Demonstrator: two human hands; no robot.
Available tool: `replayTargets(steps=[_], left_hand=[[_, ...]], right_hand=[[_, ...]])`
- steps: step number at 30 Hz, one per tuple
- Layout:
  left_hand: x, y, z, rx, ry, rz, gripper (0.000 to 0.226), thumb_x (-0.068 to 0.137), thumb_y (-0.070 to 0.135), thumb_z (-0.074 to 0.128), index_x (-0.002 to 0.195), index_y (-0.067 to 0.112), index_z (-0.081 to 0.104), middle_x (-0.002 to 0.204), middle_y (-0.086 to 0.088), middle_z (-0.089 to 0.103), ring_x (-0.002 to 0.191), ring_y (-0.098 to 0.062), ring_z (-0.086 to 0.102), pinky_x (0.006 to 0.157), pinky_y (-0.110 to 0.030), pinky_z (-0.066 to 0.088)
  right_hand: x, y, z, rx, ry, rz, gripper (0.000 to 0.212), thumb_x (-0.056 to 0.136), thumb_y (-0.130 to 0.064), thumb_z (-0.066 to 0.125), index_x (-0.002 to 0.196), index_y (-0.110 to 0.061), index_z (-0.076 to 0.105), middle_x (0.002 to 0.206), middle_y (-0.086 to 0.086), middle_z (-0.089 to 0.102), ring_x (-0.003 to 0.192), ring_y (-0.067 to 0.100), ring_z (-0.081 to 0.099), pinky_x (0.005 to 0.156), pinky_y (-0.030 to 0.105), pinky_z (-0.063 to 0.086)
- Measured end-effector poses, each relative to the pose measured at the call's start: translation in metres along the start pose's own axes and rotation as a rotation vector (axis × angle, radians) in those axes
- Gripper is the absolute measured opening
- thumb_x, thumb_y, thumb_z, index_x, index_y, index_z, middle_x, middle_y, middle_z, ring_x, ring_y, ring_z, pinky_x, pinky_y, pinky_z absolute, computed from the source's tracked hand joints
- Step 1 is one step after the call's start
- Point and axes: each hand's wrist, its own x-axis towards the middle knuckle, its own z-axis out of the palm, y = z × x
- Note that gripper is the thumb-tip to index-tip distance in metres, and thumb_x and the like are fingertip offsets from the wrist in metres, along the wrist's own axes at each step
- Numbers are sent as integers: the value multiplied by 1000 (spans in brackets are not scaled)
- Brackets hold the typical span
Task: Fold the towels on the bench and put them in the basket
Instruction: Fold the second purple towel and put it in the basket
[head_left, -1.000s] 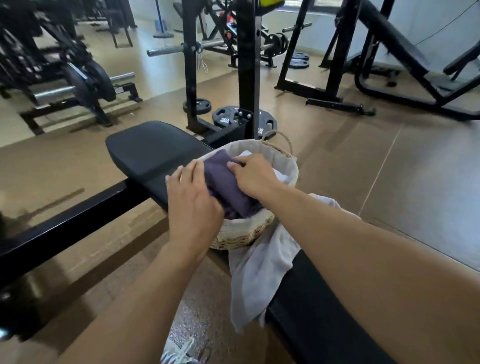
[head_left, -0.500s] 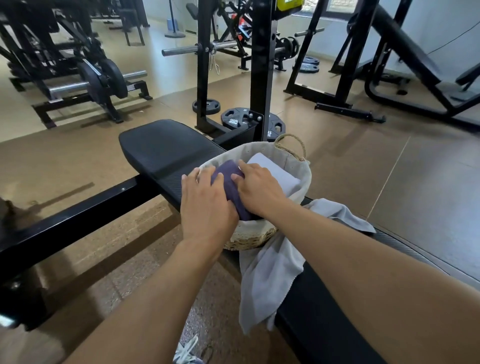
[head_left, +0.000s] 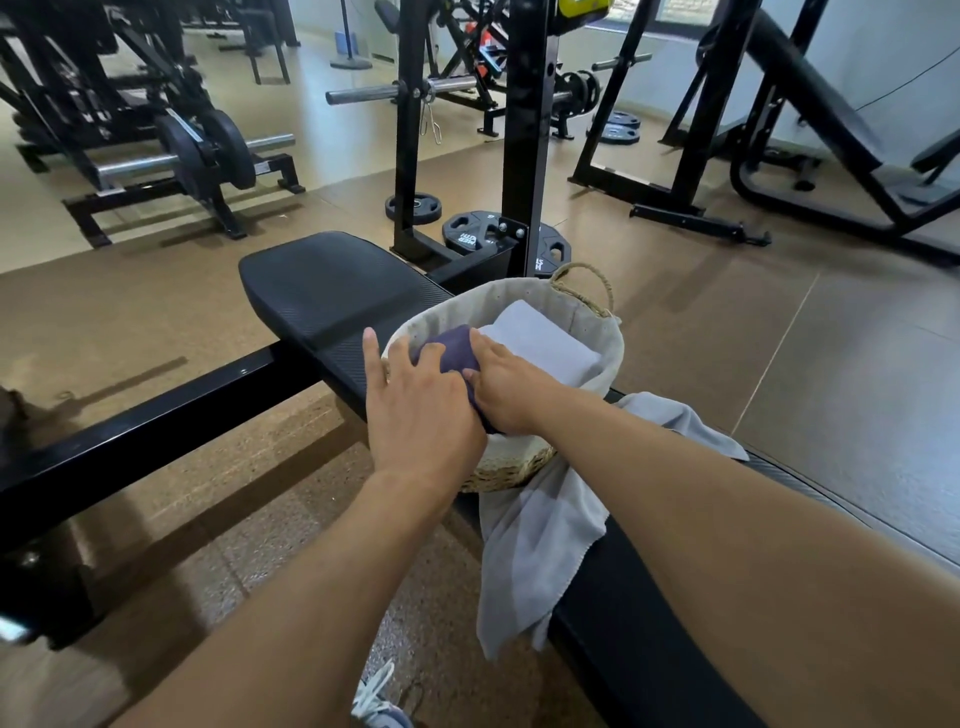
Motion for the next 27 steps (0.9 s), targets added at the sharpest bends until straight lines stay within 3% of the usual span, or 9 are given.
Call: replayTargets(steps=[6, 9, 13, 16, 19, 21, 23, 25, 27], left_hand=[[-1, 1, -1, -37, 30, 7, 33, 98, 35, 46, 104, 27, 77, 129, 2, 64, 136, -31, 42, 124, -56, 0], [-2, 2, -4, -60, 19, -2, 33, 96, 34, 45, 106, 28, 76, 130, 2, 63, 137, -30, 41, 123, -58, -2], [-2, 2, -6, -52, 4, 3, 29, 90, 36, 52, 105, 28, 75, 135, 2, 61, 140, -31, 36, 122, -61, -3], [-3, 5, -6, -77, 53, 12, 24, 85, 36, 60, 100, 28, 77, 134, -1, 63, 146, -33, 32, 121, -63, -7], [-8, 15, -2, -155, 163, 112, 31, 81, 32, 65, 109, 26, 77, 137, -3, 62, 147, -32, 33, 122, -62, -9], [-11, 25, 2, -291, 254, 225, 32, 82, 28, 66, 113, 20, 75, 139, -5, 60, 147, -32, 35, 124, -58, -3], [-15, 37, 3, -487, 378, 394, 26, 84, 18, 67, 108, 14, 74, 133, -7, 62, 141, -33, 43, 122, -55, 19], [-25, 52, 1, -660, 429, 548, 17, 86, 15, 68, 102, 12, 73, 119, -4, 68, 122, -27, 58, 106, -43, 43], [-40, 66, -4, -721, 308, 595, 8, 88, 25, 68, 91, 18, 71, 97, 2, 70, 91, -19, 65, 78, -35, 52]], right_hand=[[3, 2, 2, -13, 0, 9, 62, 110, -34, 28, 161, -12, 1, 170, 7, 9, 154, 26, 18, 124, 39, 18], [1, 5, 4, 29, 83, -17, 57, 109, -34, 33, 160, -12, 19, 165, 8, 28, 149, 26, 31, 120, 39, 27], [-17, 7, 0, 96, 362, -133, 36, 106, -28, 40, 132, -10, 58, 138, 8, 59, 128, 28, 51, 107, 39, 38], [-51, 15, 3, 233, 663, -178, 30, 104, -20, 48, 127, -16, 66, 132, 1, 64, 124, 13, 48, 107, 28, 33], [-86, 43, 21, 312, 907, -63, 20, 101, -15, 50, 114, -19, 64, 117, -6, 62, 115, 12, 51, 99, 28, 40], [-104, 73, 38, 346, 874, 83, 12, 99, -14, 50, 103, -21, 59, 106, -8, 60, 106, 14, 52, 94, 34, 45], [-122, 104, 53, 201, 675, 140, 10, 99, -17, 50, 102, -24, 56, 103, -7, 60, 100, 16, 51, 90, 35, 46], [-137, 129, 60, -42, 515, 40, 11, 99, -20, 50, 106, -25, 57, 105, -7, 61, 93, 14, 46, 86, 36, 45], [-148, 140, 53, -193, 434, -7, 7, 98, -26, 49, 102, -29, 55, 101, -10, 59, 85, 10, 39, 81, 37, 45]])
